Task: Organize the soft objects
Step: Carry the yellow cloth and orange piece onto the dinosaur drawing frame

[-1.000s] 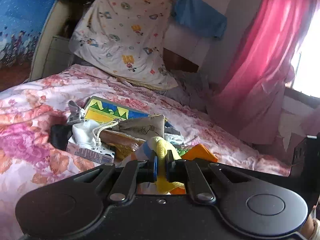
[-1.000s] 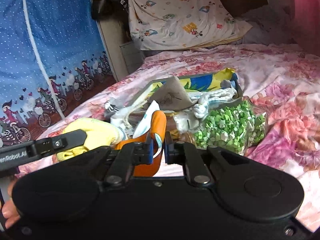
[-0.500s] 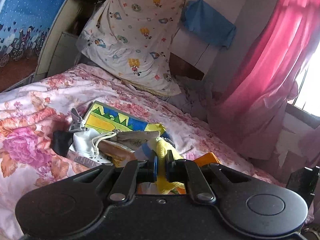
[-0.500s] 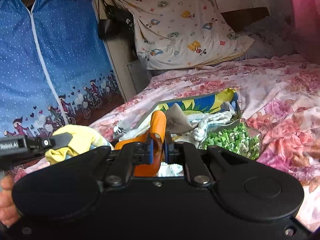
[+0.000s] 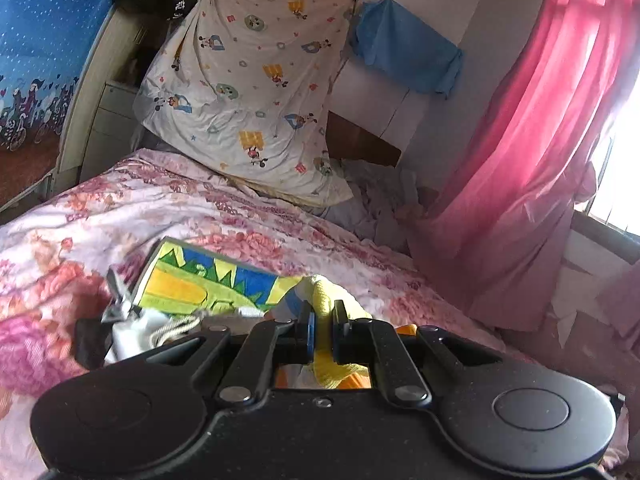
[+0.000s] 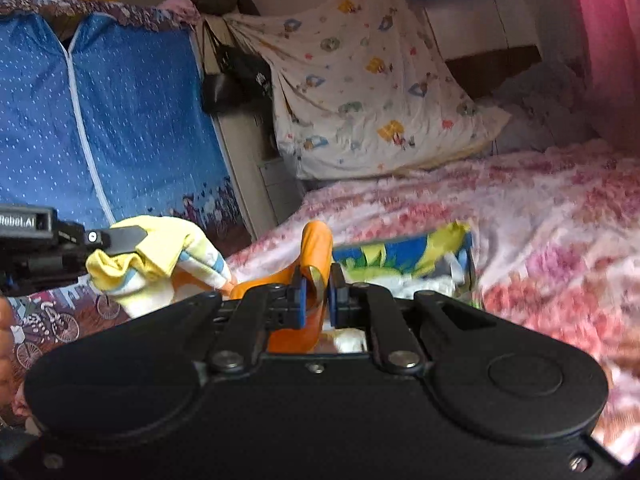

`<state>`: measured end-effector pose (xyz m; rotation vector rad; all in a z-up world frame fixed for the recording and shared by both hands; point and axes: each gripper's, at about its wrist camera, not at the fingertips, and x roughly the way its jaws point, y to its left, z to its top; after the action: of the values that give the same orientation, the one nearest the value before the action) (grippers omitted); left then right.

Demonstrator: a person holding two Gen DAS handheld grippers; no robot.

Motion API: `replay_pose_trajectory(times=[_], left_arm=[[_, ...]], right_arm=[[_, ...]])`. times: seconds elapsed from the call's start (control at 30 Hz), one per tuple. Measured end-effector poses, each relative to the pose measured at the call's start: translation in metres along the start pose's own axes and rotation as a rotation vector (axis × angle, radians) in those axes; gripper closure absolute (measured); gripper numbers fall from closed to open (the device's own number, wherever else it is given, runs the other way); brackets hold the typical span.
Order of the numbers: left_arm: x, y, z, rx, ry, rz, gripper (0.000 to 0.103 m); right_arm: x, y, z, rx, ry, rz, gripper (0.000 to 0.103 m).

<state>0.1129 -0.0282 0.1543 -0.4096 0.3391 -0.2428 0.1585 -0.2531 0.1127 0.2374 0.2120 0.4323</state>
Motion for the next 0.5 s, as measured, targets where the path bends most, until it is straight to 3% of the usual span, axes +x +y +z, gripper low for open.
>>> replay_pose_trajectory(times=[0.17, 0.5], left_arm=[[0.034, -0.010, 0.017, 0.029, -0.005, 0.030, 0.095], [0.125, -0.032, 0.058, 0.061, -0.050, 0.050, 0.095]], right_arm=[[0.016, -0.023, 0.009, 0.015, -0.080, 0.040, 0.098], [0.057, -0.054, 0.038, 0.020, -0.151, -0.024, 0.097]])
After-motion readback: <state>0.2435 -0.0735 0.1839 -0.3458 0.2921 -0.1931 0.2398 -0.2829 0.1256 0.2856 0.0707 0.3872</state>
